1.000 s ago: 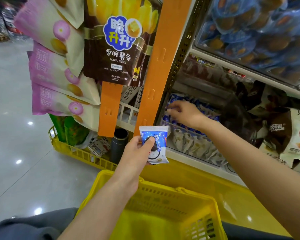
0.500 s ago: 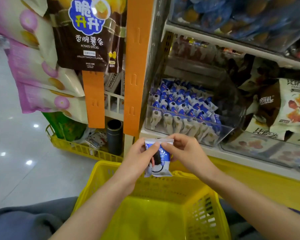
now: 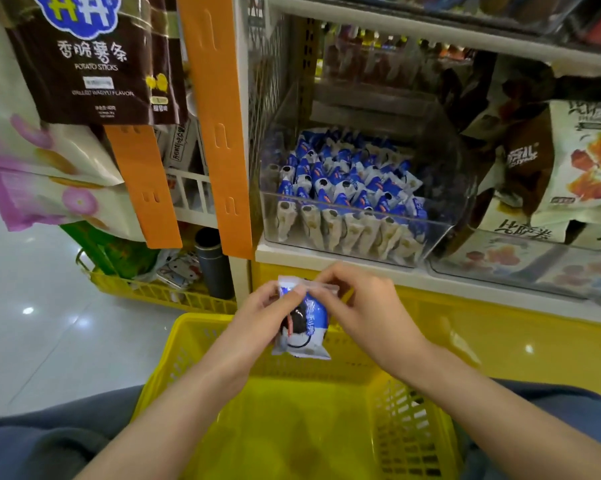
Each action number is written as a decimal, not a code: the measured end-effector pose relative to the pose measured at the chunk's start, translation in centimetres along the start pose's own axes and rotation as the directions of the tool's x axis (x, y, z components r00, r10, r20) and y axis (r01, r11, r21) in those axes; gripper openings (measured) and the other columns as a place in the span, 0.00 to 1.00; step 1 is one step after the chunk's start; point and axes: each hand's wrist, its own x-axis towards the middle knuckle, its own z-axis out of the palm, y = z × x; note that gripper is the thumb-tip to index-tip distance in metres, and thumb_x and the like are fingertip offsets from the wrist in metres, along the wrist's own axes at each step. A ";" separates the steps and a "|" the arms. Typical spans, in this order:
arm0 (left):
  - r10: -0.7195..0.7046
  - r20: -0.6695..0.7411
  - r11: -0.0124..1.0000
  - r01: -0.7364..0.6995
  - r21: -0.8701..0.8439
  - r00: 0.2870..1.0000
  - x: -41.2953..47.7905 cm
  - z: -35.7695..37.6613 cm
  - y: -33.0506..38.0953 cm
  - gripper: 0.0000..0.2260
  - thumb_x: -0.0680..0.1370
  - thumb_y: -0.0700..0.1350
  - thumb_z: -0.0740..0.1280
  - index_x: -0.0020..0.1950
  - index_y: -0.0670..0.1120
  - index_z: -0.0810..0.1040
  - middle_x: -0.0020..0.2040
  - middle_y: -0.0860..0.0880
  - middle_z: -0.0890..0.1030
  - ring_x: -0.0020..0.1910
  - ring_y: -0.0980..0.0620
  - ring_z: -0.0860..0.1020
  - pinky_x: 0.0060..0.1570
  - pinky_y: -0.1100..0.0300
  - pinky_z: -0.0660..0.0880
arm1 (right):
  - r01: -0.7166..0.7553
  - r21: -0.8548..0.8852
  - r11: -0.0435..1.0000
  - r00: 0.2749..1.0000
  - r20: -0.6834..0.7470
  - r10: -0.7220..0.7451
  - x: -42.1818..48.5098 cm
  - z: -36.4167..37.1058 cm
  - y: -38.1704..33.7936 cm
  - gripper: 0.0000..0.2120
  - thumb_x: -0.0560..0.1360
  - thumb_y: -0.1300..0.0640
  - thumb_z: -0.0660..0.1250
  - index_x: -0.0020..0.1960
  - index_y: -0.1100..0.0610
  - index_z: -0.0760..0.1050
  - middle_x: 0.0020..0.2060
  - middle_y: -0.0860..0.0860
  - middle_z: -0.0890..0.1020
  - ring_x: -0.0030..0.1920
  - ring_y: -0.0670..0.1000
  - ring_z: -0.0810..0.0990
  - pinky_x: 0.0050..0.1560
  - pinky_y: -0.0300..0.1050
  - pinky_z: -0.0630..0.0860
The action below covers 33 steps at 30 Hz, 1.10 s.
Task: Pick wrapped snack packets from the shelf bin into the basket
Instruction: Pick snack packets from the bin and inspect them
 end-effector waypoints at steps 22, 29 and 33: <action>0.497 -0.221 0.806 -0.353 0.475 0.839 0.2 -1.7 0.0 0.12 0.78 0.39 0.63 0.36 0.53 0.72 0.29 0.56 0.74 0.29 0.66 0.72 0.32 0.71 0.69 | -0.384 0.200 0.902 0.917 0.193 0.348 -1.1 1.1 1.2 0.30 0.71 0.60 0.71 0.69 0.57 0.61 0.60 0.47 0.72 0.56 0.42 0.71 0.54 0.32 0.70; 0.504 0.063 0.632 -0.418 0.653 0.861 -0.6 -0.5 -1.1 0.11 0.78 0.42 0.63 0.38 0.55 0.70 0.32 0.57 0.73 0.34 0.63 0.72 0.32 0.71 0.66 | -0.171 0.211 0.962 0.984 0.083 0.157 -1.6 2.0 0.6 0.07 0.72 0.55 0.70 0.40 0.43 0.75 0.35 0.38 0.80 0.39 0.38 0.78 0.39 0.30 0.72; 0.470 -0.006 0.753 -0.398 0.523 0.882 -0.3 -0.2 -0.7 0.05 0.77 0.44 0.65 0.41 0.52 0.75 0.35 0.56 0.78 0.34 0.62 0.74 0.34 0.70 0.69 | -0.309 0.439 0.844 0.951 0.123 0.284 -1.0 1.8 0.6 0.10 0.72 0.61 0.69 0.36 0.48 0.77 0.31 0.44 0.81 0.33 0.44 0.78 0.34 0.38 0.77</action>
